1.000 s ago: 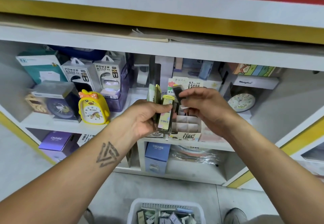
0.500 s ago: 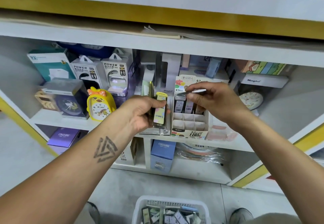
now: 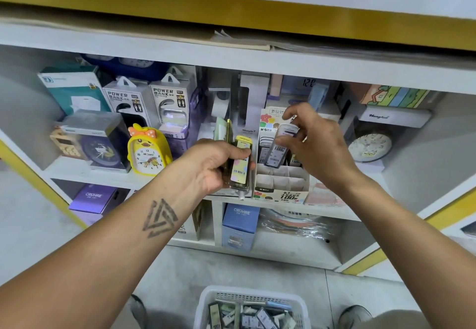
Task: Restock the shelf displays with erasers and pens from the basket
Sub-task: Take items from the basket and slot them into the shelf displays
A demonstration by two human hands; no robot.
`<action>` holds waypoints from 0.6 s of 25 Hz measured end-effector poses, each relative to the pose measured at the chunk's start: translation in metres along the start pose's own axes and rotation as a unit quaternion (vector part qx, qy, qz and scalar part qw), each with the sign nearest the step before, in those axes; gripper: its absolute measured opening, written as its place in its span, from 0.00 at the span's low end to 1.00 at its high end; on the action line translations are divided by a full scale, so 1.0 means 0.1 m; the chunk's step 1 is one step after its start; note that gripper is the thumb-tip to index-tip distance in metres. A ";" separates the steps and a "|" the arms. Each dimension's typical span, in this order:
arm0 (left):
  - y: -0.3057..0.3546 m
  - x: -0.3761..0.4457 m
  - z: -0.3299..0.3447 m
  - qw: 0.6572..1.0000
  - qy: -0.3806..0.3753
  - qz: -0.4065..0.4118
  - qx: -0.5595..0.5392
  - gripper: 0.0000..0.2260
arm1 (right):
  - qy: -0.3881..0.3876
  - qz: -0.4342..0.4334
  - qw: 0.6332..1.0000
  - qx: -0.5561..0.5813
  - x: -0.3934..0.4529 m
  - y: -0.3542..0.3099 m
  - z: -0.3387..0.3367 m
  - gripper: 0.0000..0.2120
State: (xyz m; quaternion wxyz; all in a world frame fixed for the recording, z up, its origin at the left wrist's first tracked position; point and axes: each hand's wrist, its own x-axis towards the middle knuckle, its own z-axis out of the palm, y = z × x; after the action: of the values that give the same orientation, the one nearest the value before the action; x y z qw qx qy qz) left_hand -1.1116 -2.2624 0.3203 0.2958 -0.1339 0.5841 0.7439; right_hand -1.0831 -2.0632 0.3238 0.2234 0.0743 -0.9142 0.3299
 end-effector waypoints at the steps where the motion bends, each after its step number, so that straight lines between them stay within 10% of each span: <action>1: 0.00 0.00 0.00 1.000 -0.001 0.000 0.001 0.04 | -0.009 -0.016 0.999 -0.030 -0.02 0.02 0.03 0.15; 12: -0.02 -0.02 0.00 1.000 -0.011 0.011 -0.002 0.07 | -0.082 -0.112 0.971 -0.194 -0.07 0.15 0.24 0.13; 15: -0.04 -0.03 0.03 0.999 -0.031 0.023 0.011 0.10 | -0.050 0.021 0.999 0.009 -0.03 -0.01 0.23 0.09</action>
State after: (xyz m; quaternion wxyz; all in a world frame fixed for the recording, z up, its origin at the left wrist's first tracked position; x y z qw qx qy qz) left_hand -1.1068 -2.2602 0.3195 0.2979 -0.0943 0.5858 0.7478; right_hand -1.0888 -2.0788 0.3071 0.1700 0.0736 -0.9226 0.3384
